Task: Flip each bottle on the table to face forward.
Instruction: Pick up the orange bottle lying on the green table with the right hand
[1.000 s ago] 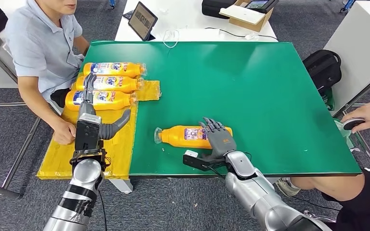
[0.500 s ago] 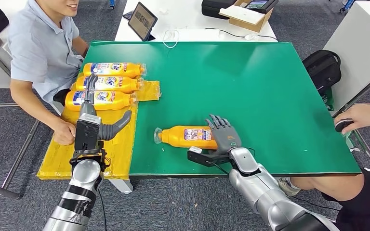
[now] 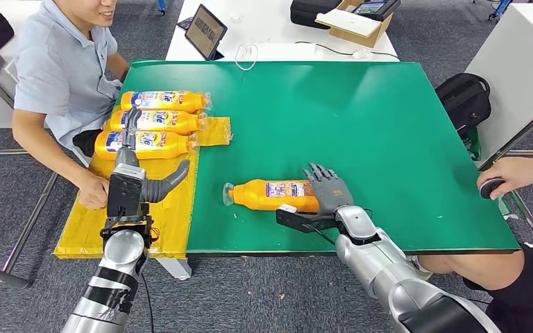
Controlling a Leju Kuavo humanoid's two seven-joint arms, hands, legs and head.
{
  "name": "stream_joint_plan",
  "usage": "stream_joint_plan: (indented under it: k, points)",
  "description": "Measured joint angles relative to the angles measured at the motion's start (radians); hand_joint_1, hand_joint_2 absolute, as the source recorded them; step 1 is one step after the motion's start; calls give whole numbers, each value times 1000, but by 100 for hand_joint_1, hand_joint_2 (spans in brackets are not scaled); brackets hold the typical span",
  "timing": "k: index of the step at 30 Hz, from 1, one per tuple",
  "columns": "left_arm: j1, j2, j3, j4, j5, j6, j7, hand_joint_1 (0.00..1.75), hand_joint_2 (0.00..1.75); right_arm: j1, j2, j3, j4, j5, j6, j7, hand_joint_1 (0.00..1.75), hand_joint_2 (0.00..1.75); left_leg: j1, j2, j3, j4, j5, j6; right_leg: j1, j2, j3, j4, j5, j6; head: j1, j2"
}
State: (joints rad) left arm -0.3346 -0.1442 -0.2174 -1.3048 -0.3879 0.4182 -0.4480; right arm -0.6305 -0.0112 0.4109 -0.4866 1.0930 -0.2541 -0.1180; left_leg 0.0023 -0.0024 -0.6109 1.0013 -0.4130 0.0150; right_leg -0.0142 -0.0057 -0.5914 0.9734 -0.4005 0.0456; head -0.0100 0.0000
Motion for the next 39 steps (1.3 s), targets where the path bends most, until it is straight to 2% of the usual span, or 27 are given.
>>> stream_joint_plan:
  k: [3, 6, 7, 12, 14, 16, 23, 27, 29, 34, 39]
  points:
    - [-2, 0, 0, 2, 14, -6, -4, 0, 175, -3, -2, -11, 13, -34, 37, -30, 131, 175, 0, 0, 1, 0, 0, 0, 0, 0, 0, 0, 0, 0, 0, 0]
    - [-4, 0, 0, 4, 22, -10, -7, 0, 175, -9, -3, -22, 26, -54, 46, -50, 115, 175, 0, 0, 2, 0, 0, 0, 0, 0, 1, 0, 0, 0, 0, 0]
    - [-4, 0, 0, 4, 24, -11, -8, 0, 175, -11, -3, -25, 29, -60, 46, -56, 115, 175, 0, 0, 2, 0, 0, 0, 0, 0, 1, 0, 0, 0, 0, 0]
    - [-12, 2, 0, 15, 38, -13, -16, 0, 175, -21, -2, -42, 43, -104, 60, -113, 126, 175, 0, 1, 2, 0, 0, 0, 0, 0, 2, 0, 0, 0, 0, 0]
    - [-17, 3, 0, 23, 44, -17, -20, 0, 175, -20, 0, -51, 45, -130, 62, -151, 156, 175, 0, 1, 2, 0, 0, 0, 0, 0, 2, 0, 0, 0, 0, 0]
    - [-20, 3, -1, 27, 45, -21, -23, 0, 175, -16, 2, -58, 47, -154, 61, -191, 174, 175, 0, 1, 2, 0, 0, 0, 0, 0, 2, 0, 0, 0, 0, 0]
    - [-21, 3, -2, 28, 55, -30, -29, 0, 175, 12, 16, -71, 33, -253, 57, -291, 175, 175, 0, 5, 3, 0, -1, 0, 0, 4, 1, 0, 0, 0, 0, 0]
    - [-16, -2, -1, 28, 89, 1, -86, 0, 175, 49, 31, -97, 3, -360, 55, -360, 175, 175, 1, 4, 3, 0, -1, 0, 1, 4, 1, 0, 0, 0, 0, 0]
    - [-9, -11, 1, 28, 134, 10, -113, 0, 175, 72, 43, -117, -17, -411, 38, -391, 175, 175, 1, 4, 2, 0, -1, 0, 1, 4, 1, 0, 0, 0, 0, 0]
    - [54, -47, 17, 15, 370, -45, -136, 0, 175, 170, 78, -182, -123, -562, -31, -472, 175, 175, 0, 3, -2, 0, -1, 0, 0, 3, -2, 0, 0, 0, 0, 0]
    - [107, -59, 20, -6, 423, -44, -150, 0, 175, 248, 98, -215, -235, -612, -54, -486, 175, 175, 0, 2, -7, 0, -1, 0, 0, 2, -7, 0, 0, 0, 0, 0]
